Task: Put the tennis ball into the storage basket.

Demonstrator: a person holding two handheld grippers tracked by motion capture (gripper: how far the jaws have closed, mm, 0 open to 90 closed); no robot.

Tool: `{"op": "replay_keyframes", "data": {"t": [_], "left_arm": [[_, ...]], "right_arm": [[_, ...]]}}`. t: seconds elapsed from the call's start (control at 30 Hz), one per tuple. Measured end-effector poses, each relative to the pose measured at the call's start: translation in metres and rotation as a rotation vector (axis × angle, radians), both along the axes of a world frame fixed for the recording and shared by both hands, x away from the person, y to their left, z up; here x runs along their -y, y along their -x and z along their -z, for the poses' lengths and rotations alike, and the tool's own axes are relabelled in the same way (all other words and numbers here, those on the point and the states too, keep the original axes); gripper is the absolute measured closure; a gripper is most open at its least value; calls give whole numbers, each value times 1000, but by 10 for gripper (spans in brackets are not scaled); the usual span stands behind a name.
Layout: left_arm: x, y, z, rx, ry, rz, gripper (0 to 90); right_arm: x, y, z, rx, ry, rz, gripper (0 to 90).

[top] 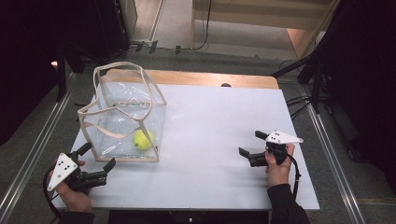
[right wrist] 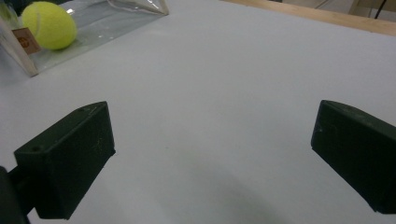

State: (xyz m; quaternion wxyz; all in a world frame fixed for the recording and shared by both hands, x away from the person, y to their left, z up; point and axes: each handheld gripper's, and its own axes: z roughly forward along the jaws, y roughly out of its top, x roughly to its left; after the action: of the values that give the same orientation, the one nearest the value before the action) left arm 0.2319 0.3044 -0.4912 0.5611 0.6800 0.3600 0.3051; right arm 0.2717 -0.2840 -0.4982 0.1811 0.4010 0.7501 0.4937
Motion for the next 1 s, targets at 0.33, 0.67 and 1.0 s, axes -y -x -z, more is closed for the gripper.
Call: {"op": "replay_keyframes", "data": {"t": [0.33, 0.67, 1.0], "left_arm": [[0, 0, 0, -1, -2, 0, 0], [0, 0, 0, 0, -1, 1, 0], [0, 0, 0, -2, -2, 1, 0]], "right_arm": [[25, 18, 12, 1, -36, 65, 0], [48, 35, 14, 19, -72, 119, 0], [70, 50, 14, 58, -101, 199, 0]]}}
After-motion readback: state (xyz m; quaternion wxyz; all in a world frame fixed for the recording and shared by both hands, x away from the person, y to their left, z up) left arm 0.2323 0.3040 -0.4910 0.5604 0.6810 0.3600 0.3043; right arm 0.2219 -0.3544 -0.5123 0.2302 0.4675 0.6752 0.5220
